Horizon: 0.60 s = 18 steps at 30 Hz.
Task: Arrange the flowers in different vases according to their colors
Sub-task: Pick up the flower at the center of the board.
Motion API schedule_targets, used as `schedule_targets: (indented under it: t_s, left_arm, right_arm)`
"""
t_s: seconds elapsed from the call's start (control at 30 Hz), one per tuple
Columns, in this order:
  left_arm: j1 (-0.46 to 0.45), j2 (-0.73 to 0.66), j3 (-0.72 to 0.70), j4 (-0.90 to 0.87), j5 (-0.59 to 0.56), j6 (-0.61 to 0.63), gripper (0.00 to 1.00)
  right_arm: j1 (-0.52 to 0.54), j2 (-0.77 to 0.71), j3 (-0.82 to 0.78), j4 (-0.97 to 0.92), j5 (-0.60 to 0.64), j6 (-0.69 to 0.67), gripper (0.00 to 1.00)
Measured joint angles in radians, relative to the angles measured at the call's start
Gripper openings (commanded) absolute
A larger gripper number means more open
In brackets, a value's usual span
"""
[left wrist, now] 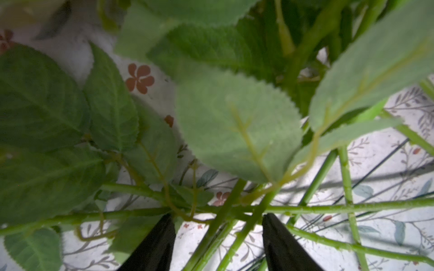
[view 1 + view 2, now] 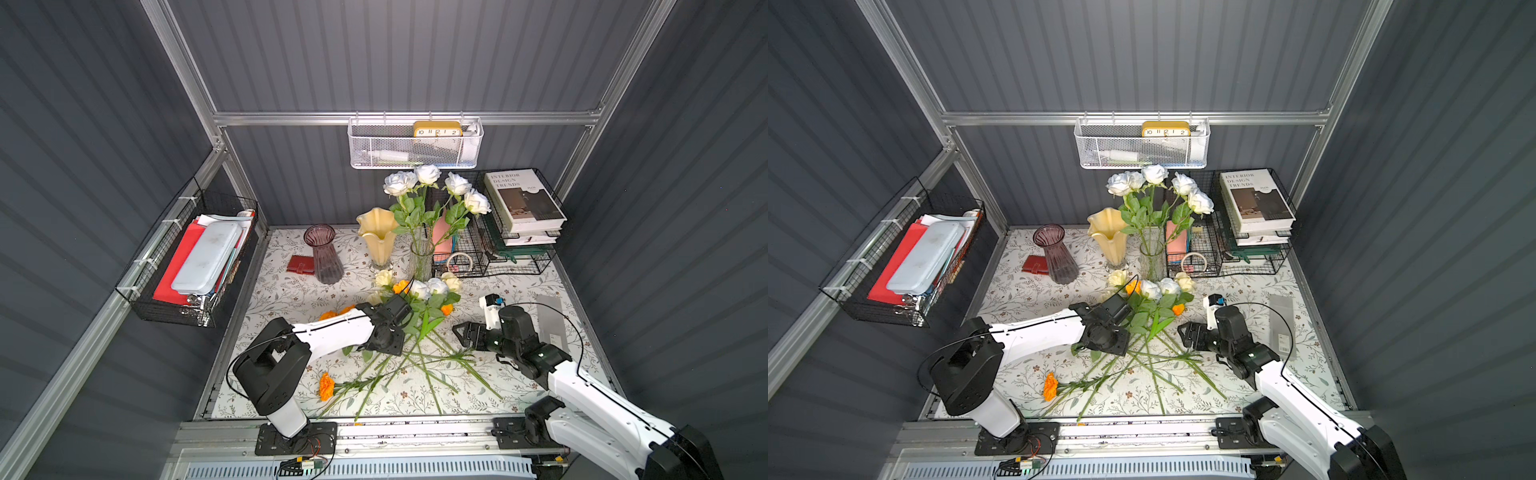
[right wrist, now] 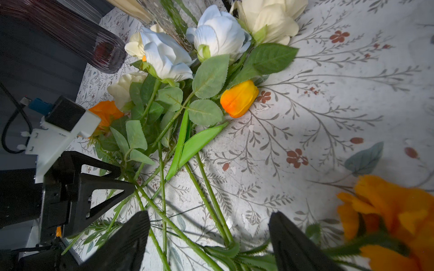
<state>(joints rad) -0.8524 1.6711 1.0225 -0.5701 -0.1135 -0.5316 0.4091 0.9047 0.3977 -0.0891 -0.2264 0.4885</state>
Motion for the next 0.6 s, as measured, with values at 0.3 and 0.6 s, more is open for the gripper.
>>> schedule_targets:
  t_s: [0.3,0.6]
  left_arm:
    - [-0.001,0.023,0.050,0.008,-0.030,0.013,0.46]
    - [-0.001,0.023,0.050,0.008,-0.030,0.019,0.32]
  right_arm:
    - [0.000,0.009,-0.002,0.011,-0.002,0.000,0.85]
    - [0.000,0.014,-0.011,0.014,-0.002,0.000,0.85]
